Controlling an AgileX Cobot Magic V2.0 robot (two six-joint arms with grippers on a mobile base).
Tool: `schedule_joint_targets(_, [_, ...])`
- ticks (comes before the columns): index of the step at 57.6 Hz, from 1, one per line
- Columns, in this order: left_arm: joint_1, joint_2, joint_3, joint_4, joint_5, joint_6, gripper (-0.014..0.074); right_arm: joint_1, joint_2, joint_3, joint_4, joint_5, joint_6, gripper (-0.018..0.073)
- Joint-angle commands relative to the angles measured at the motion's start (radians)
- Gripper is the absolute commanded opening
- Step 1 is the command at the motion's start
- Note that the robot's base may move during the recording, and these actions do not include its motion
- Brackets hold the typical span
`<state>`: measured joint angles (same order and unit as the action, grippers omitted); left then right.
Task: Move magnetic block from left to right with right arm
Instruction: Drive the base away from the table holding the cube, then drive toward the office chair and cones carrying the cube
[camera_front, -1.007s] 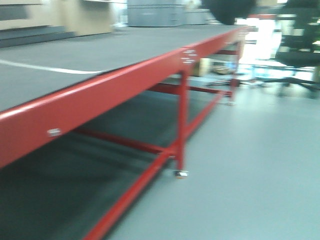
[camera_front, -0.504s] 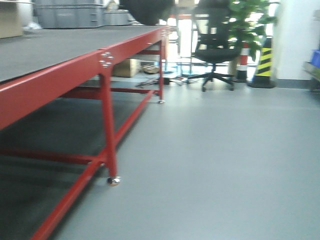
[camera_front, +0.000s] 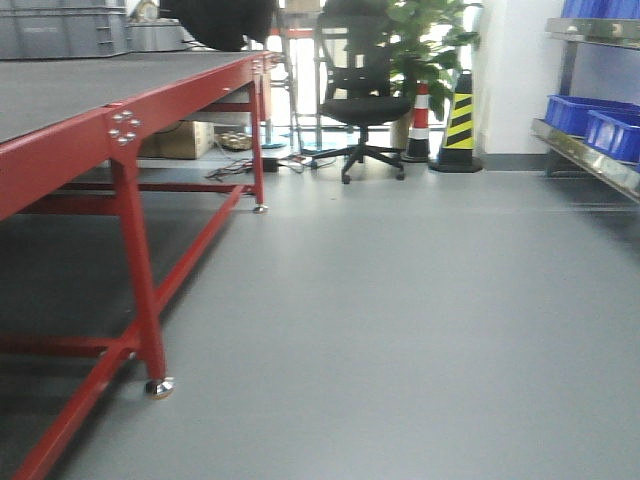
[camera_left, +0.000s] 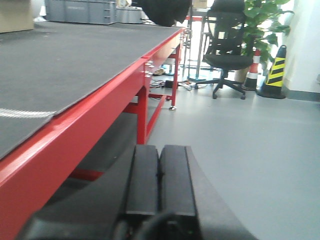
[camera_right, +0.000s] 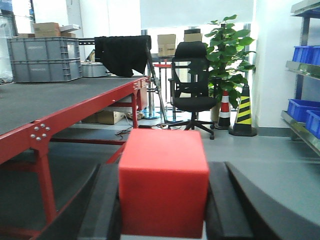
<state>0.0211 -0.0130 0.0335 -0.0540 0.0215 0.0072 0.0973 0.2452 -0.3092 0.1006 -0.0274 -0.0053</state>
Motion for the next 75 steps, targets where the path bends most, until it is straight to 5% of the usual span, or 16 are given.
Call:
schedule_joint_targets(1, [-0.007,-0.011,0.007,-0.003,-0.078,-0.007,-0.0126,-0.005,0.009,-0.031,0.002,-0.085,-0.009,0.0314])
schedule_joint_targets(75, [-0.007,-0.010,0.007,-0.003,-0.078,-0.007,-0.0126,-0.005,0.009,-0.031,0.002,-0.085,-0.009,0.0314])
